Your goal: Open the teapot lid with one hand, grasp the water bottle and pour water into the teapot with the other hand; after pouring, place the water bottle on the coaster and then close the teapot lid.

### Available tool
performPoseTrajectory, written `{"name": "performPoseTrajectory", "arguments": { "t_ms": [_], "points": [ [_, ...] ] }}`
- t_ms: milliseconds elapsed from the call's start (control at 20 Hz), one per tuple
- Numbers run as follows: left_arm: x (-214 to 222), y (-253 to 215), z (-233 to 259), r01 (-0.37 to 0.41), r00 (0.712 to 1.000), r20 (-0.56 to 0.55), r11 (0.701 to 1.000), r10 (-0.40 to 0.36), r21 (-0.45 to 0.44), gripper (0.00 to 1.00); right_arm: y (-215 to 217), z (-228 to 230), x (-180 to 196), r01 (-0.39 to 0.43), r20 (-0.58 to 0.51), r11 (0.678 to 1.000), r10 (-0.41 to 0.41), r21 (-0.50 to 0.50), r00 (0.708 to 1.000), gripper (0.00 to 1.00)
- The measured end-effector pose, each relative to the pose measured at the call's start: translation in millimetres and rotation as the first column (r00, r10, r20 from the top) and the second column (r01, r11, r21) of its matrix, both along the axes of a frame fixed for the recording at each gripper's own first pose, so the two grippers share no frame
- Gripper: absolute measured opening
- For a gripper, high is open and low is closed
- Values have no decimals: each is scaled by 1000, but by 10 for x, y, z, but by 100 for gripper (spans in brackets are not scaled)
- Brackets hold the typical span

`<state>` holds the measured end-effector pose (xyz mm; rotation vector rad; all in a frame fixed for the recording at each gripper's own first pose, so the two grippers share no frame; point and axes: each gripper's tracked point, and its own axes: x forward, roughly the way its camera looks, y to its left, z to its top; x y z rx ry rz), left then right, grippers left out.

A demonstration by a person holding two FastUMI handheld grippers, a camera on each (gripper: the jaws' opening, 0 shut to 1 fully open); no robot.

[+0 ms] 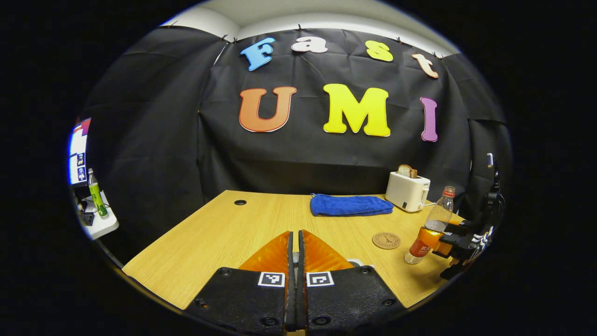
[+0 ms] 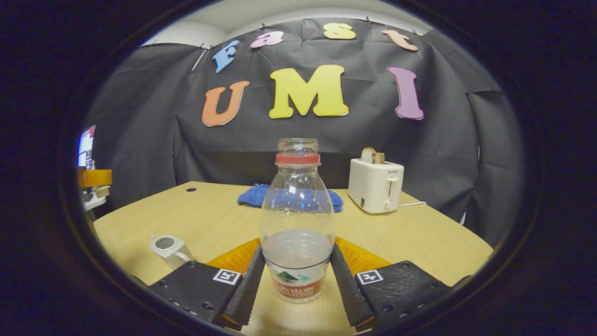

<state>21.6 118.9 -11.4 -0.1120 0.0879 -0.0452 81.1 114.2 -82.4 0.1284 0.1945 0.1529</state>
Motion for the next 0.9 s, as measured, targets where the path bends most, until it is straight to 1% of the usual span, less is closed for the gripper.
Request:
{"name": "performPoseTrajectory", "arguments": {
  "t_ms": [150, 250, 350, 500, 600, 750, 800, 900],
  "points": [
    [-48, 38, 47, 4, 1000, 12, 1000, -4, 8, 3, 36, 66, 38, 24, -17, 998, -25, -52, 1000, 75],
    [-74, 67, 94, 5, 1000, 22, 1000, -5, 12, 3, 35, 77, 39, 36, -30, 993, -39, -111, 999, 75],
    [-109, 84, 148, 10, 999, 36, 1000, -11, 10, 3, 12, 80, 28, 52, -42, 983, -60, -176, 997, 75],
    [-155, 129, 170, 9, 999, 44, 1000, -9, 19, 3, 47, 91, 7, 42, -48, 960, -58, -277, 997, 75],
    [-163, 157, 186, 4, 999, 50, 999, -6, 35, 3, 58, 132, -2, 41, -32, 928, -56, -371, 998, 75],
    [-159, 180, 176, -7, 999, 45, 1000, 5, 27, 3, 76, 234, -21, 60, 17, 861, -59, -504, 998, 75],
    [-168, 166, 176, 0, 999, 43, 1000, -2, 27, 3, 91, 284, -29, 78, 38, 837, -68, -542, 997, 75],
    [-175, 175, 167, 1, 999, 43, 999, -3, 39, 3, 187, 345, -32, 85, 69, 773, -54, -628, 996, 75]
  ]
}}
